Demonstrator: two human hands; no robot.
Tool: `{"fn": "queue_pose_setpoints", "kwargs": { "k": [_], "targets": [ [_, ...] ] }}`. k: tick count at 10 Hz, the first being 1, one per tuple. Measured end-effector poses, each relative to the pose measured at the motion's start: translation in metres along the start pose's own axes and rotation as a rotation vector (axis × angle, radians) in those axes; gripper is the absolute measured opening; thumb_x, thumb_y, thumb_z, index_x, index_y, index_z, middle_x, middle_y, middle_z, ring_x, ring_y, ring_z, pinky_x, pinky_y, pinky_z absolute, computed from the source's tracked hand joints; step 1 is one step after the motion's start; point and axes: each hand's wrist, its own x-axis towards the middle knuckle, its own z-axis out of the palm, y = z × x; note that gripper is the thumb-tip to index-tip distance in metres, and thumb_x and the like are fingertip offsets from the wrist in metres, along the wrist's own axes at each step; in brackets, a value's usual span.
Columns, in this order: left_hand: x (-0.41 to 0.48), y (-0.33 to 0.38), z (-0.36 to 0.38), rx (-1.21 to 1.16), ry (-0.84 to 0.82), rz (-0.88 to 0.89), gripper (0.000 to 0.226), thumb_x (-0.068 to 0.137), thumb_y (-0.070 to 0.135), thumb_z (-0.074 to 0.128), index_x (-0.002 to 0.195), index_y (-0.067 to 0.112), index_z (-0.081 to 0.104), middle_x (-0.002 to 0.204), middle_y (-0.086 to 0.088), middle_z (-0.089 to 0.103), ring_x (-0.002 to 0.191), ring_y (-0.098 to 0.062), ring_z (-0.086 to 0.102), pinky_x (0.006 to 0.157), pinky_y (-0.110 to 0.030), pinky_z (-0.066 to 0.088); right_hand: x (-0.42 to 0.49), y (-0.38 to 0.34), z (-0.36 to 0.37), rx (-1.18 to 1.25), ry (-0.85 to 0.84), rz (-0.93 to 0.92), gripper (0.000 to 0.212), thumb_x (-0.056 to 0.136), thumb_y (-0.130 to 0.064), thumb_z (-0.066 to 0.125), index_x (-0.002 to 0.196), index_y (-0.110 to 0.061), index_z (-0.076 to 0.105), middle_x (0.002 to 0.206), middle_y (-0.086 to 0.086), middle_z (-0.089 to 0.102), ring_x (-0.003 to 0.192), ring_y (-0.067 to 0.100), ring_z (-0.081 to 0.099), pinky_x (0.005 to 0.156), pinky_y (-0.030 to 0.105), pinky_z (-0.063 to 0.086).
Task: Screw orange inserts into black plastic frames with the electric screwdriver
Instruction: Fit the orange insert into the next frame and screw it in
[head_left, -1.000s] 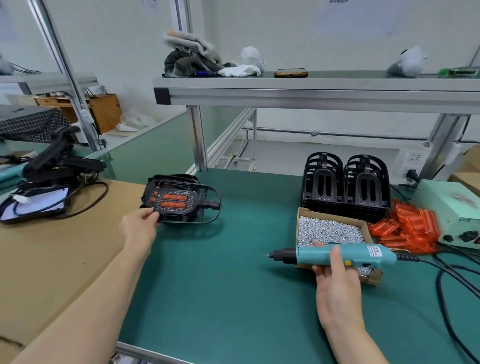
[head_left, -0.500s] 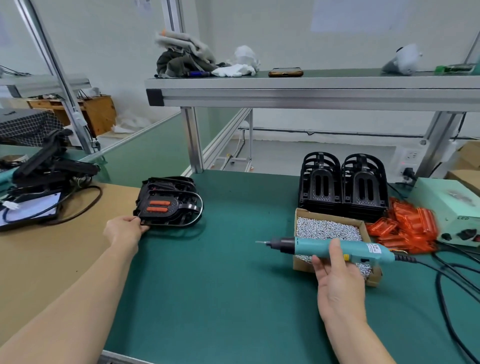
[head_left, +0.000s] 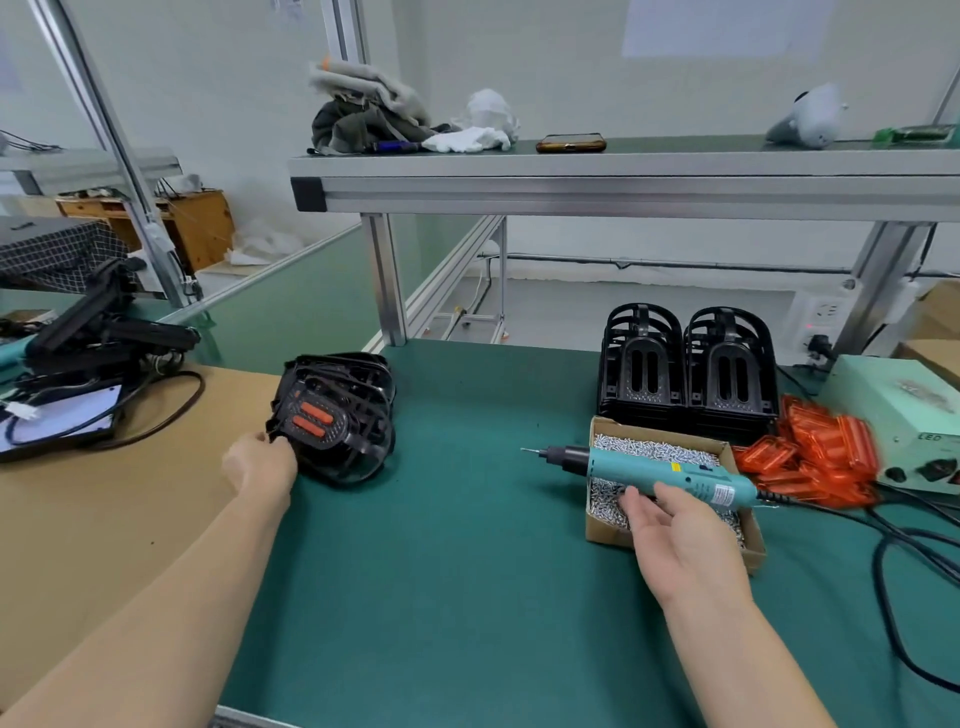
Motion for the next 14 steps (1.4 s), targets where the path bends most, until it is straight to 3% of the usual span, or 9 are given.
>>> {"fn": "queue_pose_setpoints", "kwargs": {
  "k": [1, 2, 4, 5, 6, 8, 10, 11, 14],
  "targets": [
    [-0.029, -0.001, 0.003, 0.132, -0.028, 0.133, 0.037, 0.096, 0.018, 0.055, 0.129, 0.000, 0.056, 0.130, -0.025, 0.053, 0.109, -0.043, 0.056, 0.097, -0.045, 0.048, -0.001, 0.005, -0.001, 0.072, -0.009, 0.083, 0.011, 0.088, -0.014, 0.056, 0.077, -0.017, 0.056, 0.136, 0.045, 0.047, 0.136, 0.053, 0.042, 0.124, 0.050, 0.021],
    [-0.052, -0.005, 0.007, 0.188, -0.064, 0.166, 0.045, 0.100, 0.023, 0.052, 0.138, 0.002, 0.042, 0.135, -0.023, 0.038, 0.111, -0.044, 0.051, 0.100, -0.049, 0.042, -0.011, 0.000, -0.004, -0.111, -0.093, -0.100, 0.011, 0.097, 0.004, 0.054, 0.087, 0.006, 0.059, 0.125, 0.031, 0.059, 0.127, 0.039, 0.057, 0.112, 0.046, 0.044],
    [-0.115, -0.020, 0.011, 0.189, -0.099, 0.431, 0.068, 0.094, 0.035, 0.062, 0.148, 0.011, 0.027, 0.151, -0.015, 0.022, 0.138, -0.035, 0.024, 0.114, -0.053, 0.025, -0.029, -0.005, 0.001, -0.054, -0.059, -0.021, 0.009, 0.096, 0.014, 0.050, 0.095, 0.011, 0.058, 0.121, 0.028, 0.063, 0.119, 0.035, 0.064, 0.098, 0.040, 0.055],
    [-0.135, -0.034, 0.016, 0.301, -0.180, 0.618, 0.054, 0.079, 0.015, 0.074, 0.121, 0.015, 0.040, 0.151, -0.012, 0.018, 0.142, -0.034, 0.016, 0.112, -0.054, 0.026, -0.034, -0.005, 0.003, -0.024, -0.082, -0.024, 0.026, 0.094, 0.015, 0.054, 0.120, 0.012, 0.055, 0.125, 0.026, 0.062, 0.113, 0.033, 0.068, 0.093, 0.036, 0.056],
    [-0.130, -0.030, 0.020, 0.338, -0.211, 0.577, 0.034, 0.082, 0.000, 0.067, 0.099, 0.015, 0.041, 0.150, -0.015, 0.021, 0.138, -0.039, 0.023, 0.110, -0.054, 0.032, -0.037, -0.003, 0.001, -0.008, -0.082, -0.016, 0.034, 0.094, 0.015, 0.055, 0.128, 0.012, 0.053, 0.119, 0.024, 0.064, 0.106, 0.030, 0.070, 0.087, 0.033, 0.060],
    [-0.108, -0.014, 0.026, 0.291, -0.090, 0.432, 0.020, 0.094, 0.014, 0.065, 0.104, 0.005, 0.051, 0.139, -0.018, 0.036, 0.121, -0.035, 0.038, 0.101, -0.044, 0.037, -0.042, 0.000, 0.000, -0.056, -0.114, -0.005, 0.018, 0.095, 0.015, 0.051, 0.107, 0.008, 0.062, 0.102, 0.022, 0.071, 0.080, 0.021, 0.076, 0.075, 0.024, 0.062],
    [-0.105, -0.018, 0.030, 0.342, -0.155, 0.477, 0.047, 0.097, 0.010, 0.058, 0.140, -0.001, 0.041, 0.155, -0.019, 0.026, 0.150, -0.032, 0.015, 0.120, -0.043, 0.026, -0.043, 0.006, -0.001, -0.075, -0.155, -0.010, 0.019, 0.094, 0.016, 0.051, 0.106, 0.008, 0.064, 0.095, 0.020, 0.072, 0.076, 0.019, 0.076, 0.069, 0.021, 0.061],
    [-0.103, -0.019, 0.030, 0.364, -0.149, 0.479, 0.053, 0.095, 0.008, 0.060, 0.141, -0.005, 0.036, 0.157, -0.020, 0.025, 0.153, -0.030, 0.005, 0.123, -0.042, 0.020, -0.045, 0.008, -0.001, -0.095, -0.185, -0.008, 0.019, 0.095, 0.015, 0.051, 0.105, 0.008, 0.065, 0.091, 0.019, 0.073, 0.077, 0.020, 0.076, 0.067, 0.020, 0.060],
    [-0.110, -0.018, 0.028, 0.472, -0.091, 0.480, 0.051, 0.088, 0.008, 0.068, 0.131, -0.003, 0.043, 0.146, -0.024, 0.037, 0.149, -0.038, 0.015, 0.119, -0.050, 0.022, -0.049, 0.004, -0.006, -0.108, -0.194, -0.001, 0.019, 0.095, 0.014, 0.051, 0.107, 0.009, 0.065, 0.089, 0.018, 0.074, 0.076, 0.019, 0.075, 0.066, 0.020, 0.060]
  ]
}}
